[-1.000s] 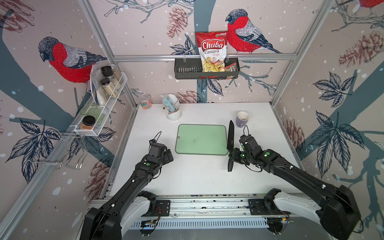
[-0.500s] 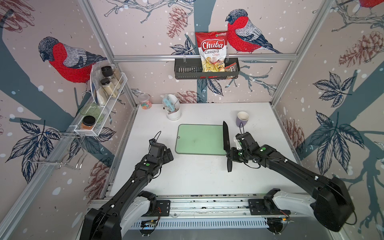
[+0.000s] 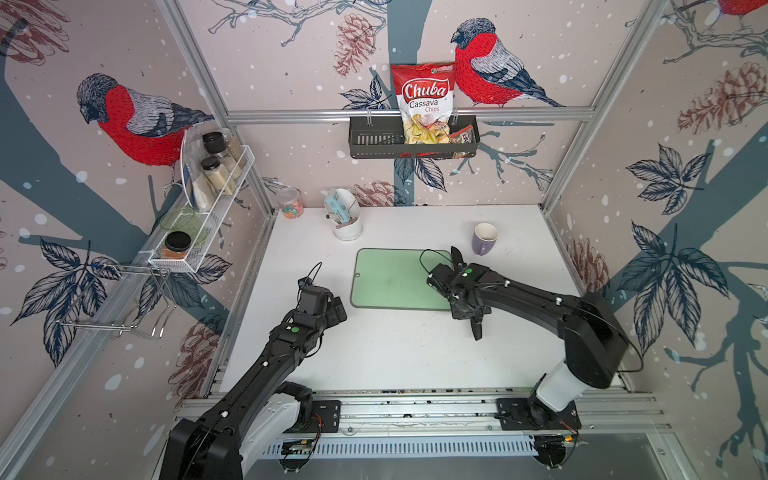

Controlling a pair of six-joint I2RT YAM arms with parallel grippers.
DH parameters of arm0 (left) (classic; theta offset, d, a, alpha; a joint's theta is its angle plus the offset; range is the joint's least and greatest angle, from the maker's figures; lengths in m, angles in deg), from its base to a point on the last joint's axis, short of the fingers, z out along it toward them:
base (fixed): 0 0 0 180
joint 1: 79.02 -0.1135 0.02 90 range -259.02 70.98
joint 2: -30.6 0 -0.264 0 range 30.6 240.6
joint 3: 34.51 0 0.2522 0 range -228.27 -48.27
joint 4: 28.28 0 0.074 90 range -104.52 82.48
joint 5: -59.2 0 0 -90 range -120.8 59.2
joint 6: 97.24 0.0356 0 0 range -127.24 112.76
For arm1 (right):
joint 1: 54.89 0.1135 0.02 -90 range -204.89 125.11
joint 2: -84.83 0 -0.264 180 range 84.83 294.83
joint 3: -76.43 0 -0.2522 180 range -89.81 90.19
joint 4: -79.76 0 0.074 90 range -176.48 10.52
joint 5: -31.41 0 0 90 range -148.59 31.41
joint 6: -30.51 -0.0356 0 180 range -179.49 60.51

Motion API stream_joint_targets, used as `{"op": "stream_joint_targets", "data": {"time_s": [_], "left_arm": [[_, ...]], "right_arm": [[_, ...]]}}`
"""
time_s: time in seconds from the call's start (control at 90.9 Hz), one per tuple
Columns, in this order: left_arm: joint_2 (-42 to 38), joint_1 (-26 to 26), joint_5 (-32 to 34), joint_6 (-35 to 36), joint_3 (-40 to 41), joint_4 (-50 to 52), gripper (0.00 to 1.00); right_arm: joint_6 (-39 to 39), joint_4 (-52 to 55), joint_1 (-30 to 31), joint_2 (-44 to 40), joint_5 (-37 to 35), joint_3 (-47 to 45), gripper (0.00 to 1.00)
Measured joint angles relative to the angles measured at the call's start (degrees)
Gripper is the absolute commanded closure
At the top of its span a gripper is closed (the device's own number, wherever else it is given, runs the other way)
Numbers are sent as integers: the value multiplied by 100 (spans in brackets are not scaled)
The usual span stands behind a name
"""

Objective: Align the knife with the edge of the cutting board
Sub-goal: Place the knife on the work surface.

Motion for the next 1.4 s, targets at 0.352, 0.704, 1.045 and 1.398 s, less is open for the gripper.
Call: {"op": "stream_joint_targets", "data": {"time_s": [0.352, 0.704, 1.045, 1.398], "left_arm": [[-70, 0, 0, 0, 22, 2, 5], [-68, 0, 0, 0, 26, 2, 4], [-98, 0, 0, 0, 31, 2, 4], [-66, 0, -2, 0, 31, 0, 5]], "right_arm": [[-767, 1432, 739, 1711, -1375, 1165, 100], [-949, 1672, 1102, 2343, -1528, 1425, 100], [-1027, 1672, 1287, 2745, -1521, 1534, 100], [-1320, 1921, 1580, 3217, -1663, 1759, 100]]}}
